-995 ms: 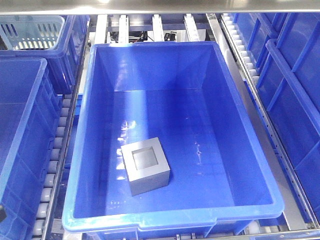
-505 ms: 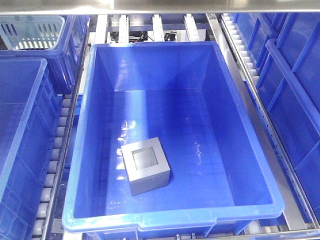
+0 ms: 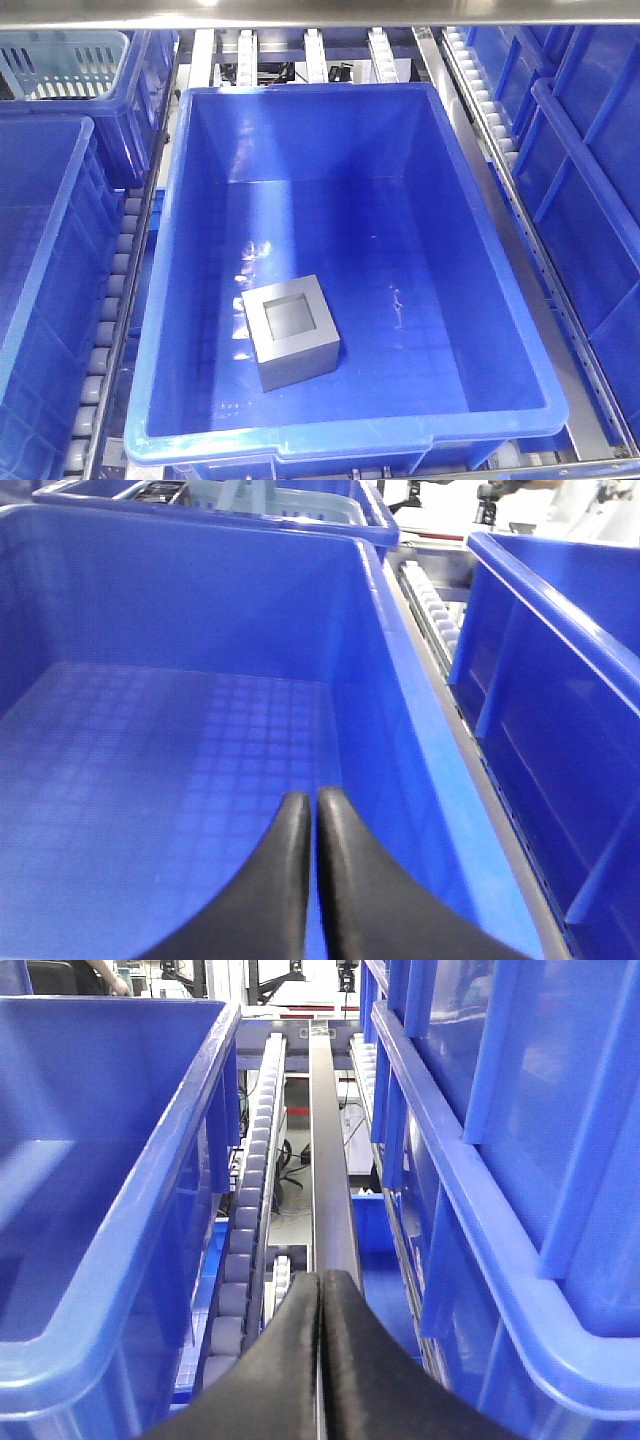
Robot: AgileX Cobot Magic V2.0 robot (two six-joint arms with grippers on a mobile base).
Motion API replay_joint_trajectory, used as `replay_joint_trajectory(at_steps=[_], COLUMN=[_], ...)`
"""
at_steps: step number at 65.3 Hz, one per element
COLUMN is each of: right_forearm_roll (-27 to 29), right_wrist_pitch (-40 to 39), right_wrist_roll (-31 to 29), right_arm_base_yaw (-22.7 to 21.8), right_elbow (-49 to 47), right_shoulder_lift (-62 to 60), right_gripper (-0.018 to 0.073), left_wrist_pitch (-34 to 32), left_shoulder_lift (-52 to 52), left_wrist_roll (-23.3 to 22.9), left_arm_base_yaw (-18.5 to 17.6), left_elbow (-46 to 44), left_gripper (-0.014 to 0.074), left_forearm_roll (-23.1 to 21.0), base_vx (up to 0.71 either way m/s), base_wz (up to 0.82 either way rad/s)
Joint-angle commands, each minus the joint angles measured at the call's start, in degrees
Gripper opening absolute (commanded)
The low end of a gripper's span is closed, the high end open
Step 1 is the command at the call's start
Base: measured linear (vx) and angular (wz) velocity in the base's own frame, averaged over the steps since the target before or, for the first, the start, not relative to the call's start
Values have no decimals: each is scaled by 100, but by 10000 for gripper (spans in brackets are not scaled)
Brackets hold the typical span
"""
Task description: Sort gray base to blue bin
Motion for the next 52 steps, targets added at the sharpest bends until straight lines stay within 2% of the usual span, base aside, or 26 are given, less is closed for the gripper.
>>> replay_joint_trajectory(at_steps=[1,12,24,52], right_forearm_roll=[-36,-36,-36,-36], right_wrist_pitch=[-425,-425,-425,-425], right_wrist_roll=[-37,-37,-37,-37], right_arm_base_yaw=[-17,-17,-17,-17], right_elbow=[88,88,88,88], right_shoulder_lift=[-65,-65,-65,-65], right_gripper=[-9,-9,-9,-9], left_wrist_pitch=[-508,-557,-551,-551], left_shoulder_lift=[-96,-96,-96,-96], left_wrist_roll=[-304,-265,-222,-227], left_arm_base_yaw=[1,-12,-238,-226], left_elbow=[169,169,175,175], left_gripper=[-6,-6,-6,-6], left_forearm_roll=[324,343,343,335], base_vx=[0,0,0,0], base_wz=[0,0,0,0])
